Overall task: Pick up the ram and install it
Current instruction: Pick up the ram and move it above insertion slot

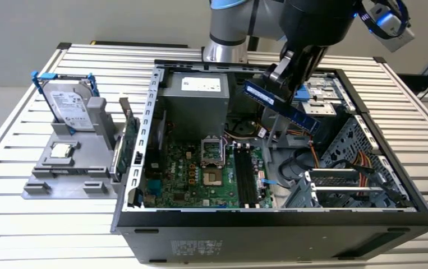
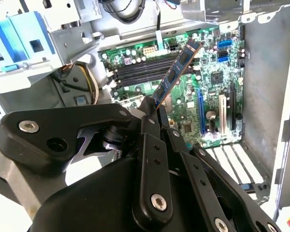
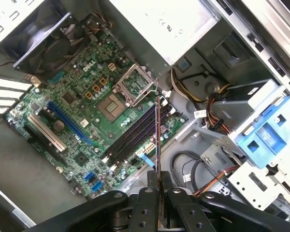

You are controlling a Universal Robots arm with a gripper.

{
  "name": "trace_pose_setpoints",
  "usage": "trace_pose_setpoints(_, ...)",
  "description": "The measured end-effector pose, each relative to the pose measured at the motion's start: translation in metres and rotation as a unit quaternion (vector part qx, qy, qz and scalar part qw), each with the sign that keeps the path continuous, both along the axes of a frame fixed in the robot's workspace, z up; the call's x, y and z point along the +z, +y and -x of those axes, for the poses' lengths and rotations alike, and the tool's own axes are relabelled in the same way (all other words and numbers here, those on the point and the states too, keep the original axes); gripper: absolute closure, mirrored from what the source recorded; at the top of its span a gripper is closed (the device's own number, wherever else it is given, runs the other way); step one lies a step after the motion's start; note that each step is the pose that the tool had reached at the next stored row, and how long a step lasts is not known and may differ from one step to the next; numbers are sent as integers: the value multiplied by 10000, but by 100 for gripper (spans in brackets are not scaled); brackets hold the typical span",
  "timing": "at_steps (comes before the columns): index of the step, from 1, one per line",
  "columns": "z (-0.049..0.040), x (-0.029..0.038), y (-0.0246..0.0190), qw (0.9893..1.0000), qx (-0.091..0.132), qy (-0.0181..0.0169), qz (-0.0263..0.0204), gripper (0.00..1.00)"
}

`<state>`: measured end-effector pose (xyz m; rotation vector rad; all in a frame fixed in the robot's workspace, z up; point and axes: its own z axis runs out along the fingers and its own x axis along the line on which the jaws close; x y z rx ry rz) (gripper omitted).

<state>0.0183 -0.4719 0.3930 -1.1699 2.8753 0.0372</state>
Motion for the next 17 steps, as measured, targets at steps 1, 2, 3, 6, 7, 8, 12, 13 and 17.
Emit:
trace_pose_setpoints(1,0,0,0,10000,-51,0,1,100)
trace_pose_setpoints(2,0,0,0,10000,-95,0,1,100)
trace_pose_setpoints(3,0,0,0,9999,-145,0,1,100)
trace_pose_setpoints(6,0,0,0,9996,-286,0,1,100)
trace_pose_setpoints(7,0,0,0,9995,-329,0,1,100)
trace_pose_setpoints(8,0,0,0,9993,-377,0,1,100)
trace_pose_setpoints(12,0,0,0,9984,-564,0,1,100)
trace_pose_setpoints(13,0,0,0,9981,-608,0,1,100)
trace_pose_setpoints(17,0,0,0,9969,-788,0,1,100)
